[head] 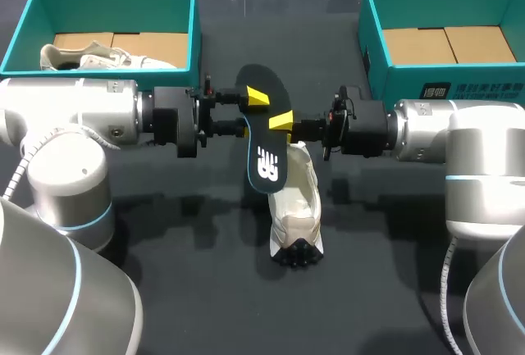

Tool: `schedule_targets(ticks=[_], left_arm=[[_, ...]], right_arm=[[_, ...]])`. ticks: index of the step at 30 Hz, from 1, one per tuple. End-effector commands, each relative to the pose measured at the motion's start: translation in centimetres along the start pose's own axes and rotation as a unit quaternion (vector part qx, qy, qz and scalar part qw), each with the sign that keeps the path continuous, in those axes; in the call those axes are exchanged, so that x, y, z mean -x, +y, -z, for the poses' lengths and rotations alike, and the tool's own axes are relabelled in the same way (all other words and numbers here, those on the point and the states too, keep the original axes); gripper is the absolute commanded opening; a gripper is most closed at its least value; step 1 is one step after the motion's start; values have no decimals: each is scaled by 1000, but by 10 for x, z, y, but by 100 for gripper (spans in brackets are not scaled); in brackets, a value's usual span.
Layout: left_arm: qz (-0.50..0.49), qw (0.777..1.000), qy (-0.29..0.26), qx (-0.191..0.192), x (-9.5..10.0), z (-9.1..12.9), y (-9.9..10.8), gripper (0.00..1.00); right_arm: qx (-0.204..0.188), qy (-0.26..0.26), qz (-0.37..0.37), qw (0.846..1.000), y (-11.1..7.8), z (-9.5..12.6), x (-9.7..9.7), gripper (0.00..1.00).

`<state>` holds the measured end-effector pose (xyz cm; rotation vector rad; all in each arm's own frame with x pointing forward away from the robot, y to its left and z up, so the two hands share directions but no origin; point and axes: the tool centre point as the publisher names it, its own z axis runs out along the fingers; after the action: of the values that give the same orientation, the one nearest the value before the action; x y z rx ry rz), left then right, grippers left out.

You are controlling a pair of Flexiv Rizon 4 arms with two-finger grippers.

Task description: Take the shoe out of the shoebox, open the shoe tongue, remove and reinsert the insole, then place the shoe into the shoebox

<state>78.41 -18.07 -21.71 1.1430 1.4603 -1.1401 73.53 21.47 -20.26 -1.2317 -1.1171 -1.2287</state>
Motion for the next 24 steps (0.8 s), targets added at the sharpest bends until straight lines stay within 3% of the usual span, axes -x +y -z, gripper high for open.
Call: schedule_targets(ticks=[1, 24], left_arm=[[-3, 1000, -8, 8, -2, -4, -3, 44], [-11, 1000, -12, 22, -2, -8, -1, 20]], right_arm=[[-2, 0, -2, 1000, 2, -1, 1, 0], [10, 0, -6, 1000, 4, 2, 3, 0]])
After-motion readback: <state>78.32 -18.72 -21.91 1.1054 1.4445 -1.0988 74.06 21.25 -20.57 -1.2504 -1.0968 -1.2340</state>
